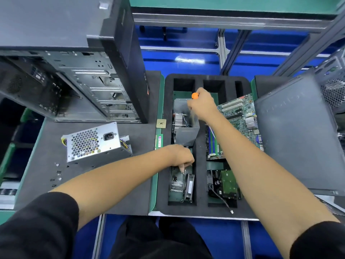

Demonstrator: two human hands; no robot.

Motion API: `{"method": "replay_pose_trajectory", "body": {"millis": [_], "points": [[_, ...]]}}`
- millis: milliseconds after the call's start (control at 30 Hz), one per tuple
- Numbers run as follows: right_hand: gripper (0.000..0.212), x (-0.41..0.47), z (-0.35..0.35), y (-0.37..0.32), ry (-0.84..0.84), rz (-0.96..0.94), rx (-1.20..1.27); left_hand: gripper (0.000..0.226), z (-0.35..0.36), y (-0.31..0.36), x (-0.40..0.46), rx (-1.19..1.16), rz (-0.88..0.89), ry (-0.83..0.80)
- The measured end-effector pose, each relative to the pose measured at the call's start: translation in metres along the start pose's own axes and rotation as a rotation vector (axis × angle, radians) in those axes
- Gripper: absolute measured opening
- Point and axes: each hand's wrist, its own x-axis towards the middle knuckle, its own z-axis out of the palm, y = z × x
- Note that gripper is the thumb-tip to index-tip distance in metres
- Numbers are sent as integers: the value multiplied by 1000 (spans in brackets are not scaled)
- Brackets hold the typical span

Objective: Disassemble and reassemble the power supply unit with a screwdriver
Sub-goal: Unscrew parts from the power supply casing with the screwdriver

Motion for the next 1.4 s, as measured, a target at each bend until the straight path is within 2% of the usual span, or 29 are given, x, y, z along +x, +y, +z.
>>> {"method": "replay_pose_trajectory", "body": {"millis": [100, 267, 433, 533, 633, 800, 1000, 1167, 1300, 1400], "points": [[31, -10, -8, -28, 0, -37, 92, 26, -16, -1, -36, -145, -58, 136], [14, -38, -4, -77, -193, -87, 395, 22, -24, -14, -133, -634, -31, 633], [20, -61, 12, -124, -207, -325, 315, 15, 4, -48, -233, -1023, -68, 832], [28, -77, 31, -148, -263, -381, 364, 13, 36, -71, -272, -1091, -185, 1006], [31, -91, 47, -166, -242, -379, 498, 18, 62, -85, -291, -1136, -197, 1093], [15, -119, 54, -160, -170, -475, 453, 25, 80, -94, -297, -1153, -162, 1260], [12, -134, 79, -170, -217, -522, 529, 33, 87, -102, -287, -1198, -149, 1309], [17, -130, 101, -181, -252, -552, 513, 20, 87, -110, -290, -1221, -67, 1300], [23, -125, 111, -185, -255, -556, 489, 21, 88, -117, -290, -1266, -41, 1272], [18, -124, 115, -189, -238, -579, 489, 20, 90, -120, -289, -1270, -27, 1261]]}}
